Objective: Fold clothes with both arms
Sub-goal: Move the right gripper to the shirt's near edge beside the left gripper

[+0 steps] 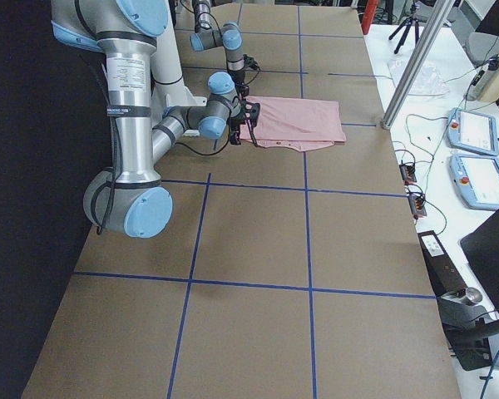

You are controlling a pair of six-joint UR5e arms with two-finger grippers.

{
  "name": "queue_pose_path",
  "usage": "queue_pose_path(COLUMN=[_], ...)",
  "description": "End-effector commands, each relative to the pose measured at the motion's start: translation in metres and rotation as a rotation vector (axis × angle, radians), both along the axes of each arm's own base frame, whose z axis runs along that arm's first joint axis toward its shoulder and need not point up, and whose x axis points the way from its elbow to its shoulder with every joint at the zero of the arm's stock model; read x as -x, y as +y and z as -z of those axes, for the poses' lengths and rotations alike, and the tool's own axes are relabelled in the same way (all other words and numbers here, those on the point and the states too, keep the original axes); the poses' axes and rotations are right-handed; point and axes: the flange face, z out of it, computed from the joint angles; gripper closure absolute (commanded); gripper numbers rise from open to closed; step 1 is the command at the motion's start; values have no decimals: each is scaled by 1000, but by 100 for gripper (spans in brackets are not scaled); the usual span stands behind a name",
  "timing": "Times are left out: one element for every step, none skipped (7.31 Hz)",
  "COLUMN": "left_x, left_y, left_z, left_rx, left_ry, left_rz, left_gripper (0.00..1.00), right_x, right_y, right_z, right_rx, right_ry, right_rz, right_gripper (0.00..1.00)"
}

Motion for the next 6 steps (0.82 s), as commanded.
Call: queue_pose_path(left_x=[0,1,13,27,39,43], left_y=[1,3,6,12,18,19], left_z=[0,3,18,26,36,40], left_rx=[2,0,-16,-18,-23,-52], left_ry=[-8,-5,29,32,23,20], left_rz=[0,-4,-10,-16,-25,-52], left_gripper=[94,100,100,100,100,100], right_x=[-1,-2,-2,-1,3,14], right_y=[0,-2,-2,-1,0,2], right_z=[1,1,0,1,-5,-16], right_rx=[0,2,3,4,29,98], right_ry=[-1,-2,-1,-3,9,30], right_rz=[0,-2,-2,0,-5,-23], right_gripper=[0,0,0,0,0,0])
